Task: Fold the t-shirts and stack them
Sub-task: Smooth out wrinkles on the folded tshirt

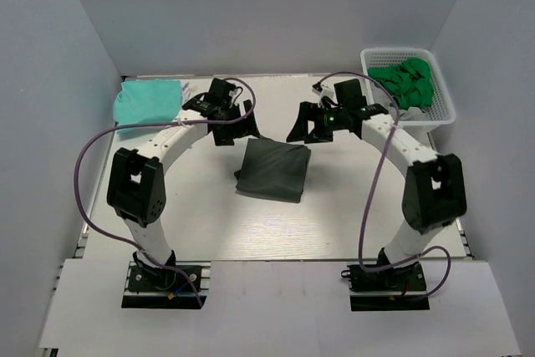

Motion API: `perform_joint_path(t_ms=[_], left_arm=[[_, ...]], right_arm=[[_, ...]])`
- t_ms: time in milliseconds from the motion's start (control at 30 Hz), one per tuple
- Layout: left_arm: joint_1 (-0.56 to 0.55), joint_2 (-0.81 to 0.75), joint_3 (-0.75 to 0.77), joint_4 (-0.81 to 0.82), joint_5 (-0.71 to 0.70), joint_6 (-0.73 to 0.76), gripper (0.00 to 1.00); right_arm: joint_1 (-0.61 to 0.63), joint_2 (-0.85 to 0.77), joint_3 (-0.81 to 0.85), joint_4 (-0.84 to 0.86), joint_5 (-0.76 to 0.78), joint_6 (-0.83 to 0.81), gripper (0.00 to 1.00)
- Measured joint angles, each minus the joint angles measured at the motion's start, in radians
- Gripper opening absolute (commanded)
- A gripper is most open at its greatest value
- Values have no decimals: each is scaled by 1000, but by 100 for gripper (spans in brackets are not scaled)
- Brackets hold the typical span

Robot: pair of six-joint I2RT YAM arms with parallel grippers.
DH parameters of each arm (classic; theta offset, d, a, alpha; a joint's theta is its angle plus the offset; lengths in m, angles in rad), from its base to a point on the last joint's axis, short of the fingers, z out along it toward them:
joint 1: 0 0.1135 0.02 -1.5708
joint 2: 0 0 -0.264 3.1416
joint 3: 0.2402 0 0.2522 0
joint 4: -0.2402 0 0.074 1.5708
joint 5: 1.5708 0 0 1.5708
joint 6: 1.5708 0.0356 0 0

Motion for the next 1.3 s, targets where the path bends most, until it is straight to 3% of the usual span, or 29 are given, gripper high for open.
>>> perform_joint_path(t_ms=[167,367,667,1000,1300], left_arm=[[1,77,79,22,51,14,100],[-4,240,122,97,150,24,100],[-4,377,194,123,169,18,100],[2,388,228,85,158,41,100],[-3,386,332,-32,0,80,100]], right_arm=[[50,-153,-170,43,-49,16,90],[130,-160,-312,122,-148,47,90],[141,16,-470,314,-283,90,90],[112,84,-480,344,-350,88,90],[108,-102,-338,203,-271,53,90]])
